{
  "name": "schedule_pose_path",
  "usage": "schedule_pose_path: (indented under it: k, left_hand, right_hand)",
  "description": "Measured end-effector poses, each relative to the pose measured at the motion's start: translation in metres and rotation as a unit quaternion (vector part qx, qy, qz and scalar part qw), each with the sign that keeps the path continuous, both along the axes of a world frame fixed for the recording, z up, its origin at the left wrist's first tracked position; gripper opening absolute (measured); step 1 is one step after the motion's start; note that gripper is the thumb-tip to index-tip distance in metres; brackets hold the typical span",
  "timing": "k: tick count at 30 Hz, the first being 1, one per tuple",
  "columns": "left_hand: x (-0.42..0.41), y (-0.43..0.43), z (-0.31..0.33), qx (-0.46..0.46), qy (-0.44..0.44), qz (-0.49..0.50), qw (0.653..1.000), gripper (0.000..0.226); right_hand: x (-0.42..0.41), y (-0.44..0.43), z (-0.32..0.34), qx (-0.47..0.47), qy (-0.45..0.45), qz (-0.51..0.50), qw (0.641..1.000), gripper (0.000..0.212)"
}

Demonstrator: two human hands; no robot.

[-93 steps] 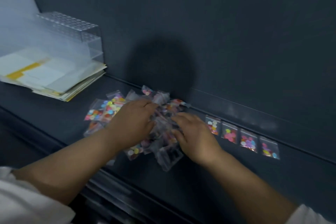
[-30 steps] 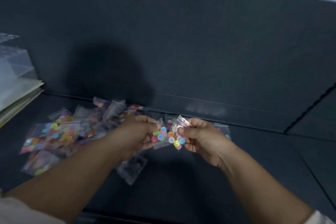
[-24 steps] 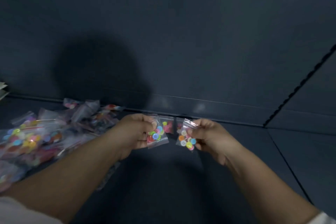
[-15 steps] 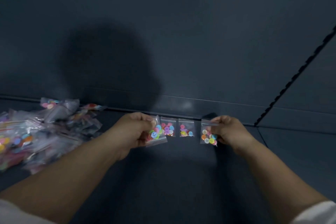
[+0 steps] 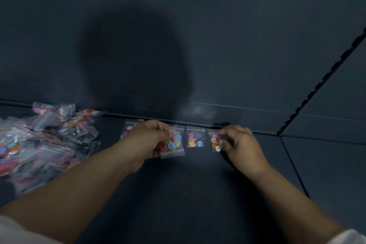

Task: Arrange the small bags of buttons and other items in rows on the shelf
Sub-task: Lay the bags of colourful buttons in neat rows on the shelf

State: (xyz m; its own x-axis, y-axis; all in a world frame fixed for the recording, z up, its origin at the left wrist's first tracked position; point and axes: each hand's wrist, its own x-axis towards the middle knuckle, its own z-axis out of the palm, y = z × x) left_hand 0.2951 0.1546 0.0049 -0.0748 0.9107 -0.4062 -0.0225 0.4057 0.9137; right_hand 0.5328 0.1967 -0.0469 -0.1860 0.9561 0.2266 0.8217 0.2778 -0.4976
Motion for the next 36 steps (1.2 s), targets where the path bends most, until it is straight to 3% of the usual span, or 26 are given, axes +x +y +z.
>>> schedule_pose_path:
  k: [12, 14, 16, 18, 21, 24, 28, 32, 34, 36]
  left_hand:
    - [0.016, 0.001, 0.006, -0.006, -0.028, -0.008, 1.000, 0.012]
    - [0.019, 0.001, 0.008, -0.006, -0.038, -0.002, 0.999, 0.016]
    - [0.023, 0.002, 0.009, -0.005, -0.044, 0.007, 0.999, 0.017]
    - [0.028, 0.004, 0.009, -0.010, -0.076, 0.023, 0.997, 0.015]
    - [0.036, 0.004, 0.010, -0.017, -0.150, 0.051, 0.987, 0.010]
    - [0.047, 0.002, 0.010, -0.018, -0.171, 0.045, 0.984, 0.014]
    - [0.058, -0.002, 0.006, -0.036, -0.073, -0.017, 0.997, 0.014]
    - [0.060, -0.003, -0.001, 0.021, 0.078, -0.074, 0.994, 0.009]
    - [0.061, -0.003, -0.006, 0.082, 0.179, -0.101, 0.975, 0.008]
    - [0.062, -0.002, -0.010, 0.149, 0.307, -0.147, 0.928, 0.008]
  right_hand:
    - [-0.005, -0.002, -0.007, 0.031, -0.027, 0.006, 0.999, 0.018]
    - [-0.012, -0.008, 0.003, 0.043, 0.006, 0.004, 0.999, 0.018]
    - [-0.023, -0.015, 0.017, -0.002, 0.107, 0.013, 0.994, 0.007]
    - [-0.036, -0.025, 0.033, -0.135, 0.280, 0.026, 0.950, 0.016]
    - [-0.047, -0.035, 0.044, -0.339, 0.452, 0.026, 0.825, 0.018]
    - [-0.048, -0.039, 0.044, -0.375, 0.513, 0.008, 0.772, 0.006]
    - [-0.032, -0.033, 0.048, -0.354, 0.583, -0.041, 0.731, 0.015]
    - [0.005, -0.022, 0.051, -0.336, 0.564, -0.085, 0.750, 0.017]
    - [0.025, -0.014, 0.049, -0.319, 0.485, -0.124, 0.805, 0.014]
    - [0.040, -0.006, 0.042, -0.293, 0.403, -0.155, 0.853, 0.010]
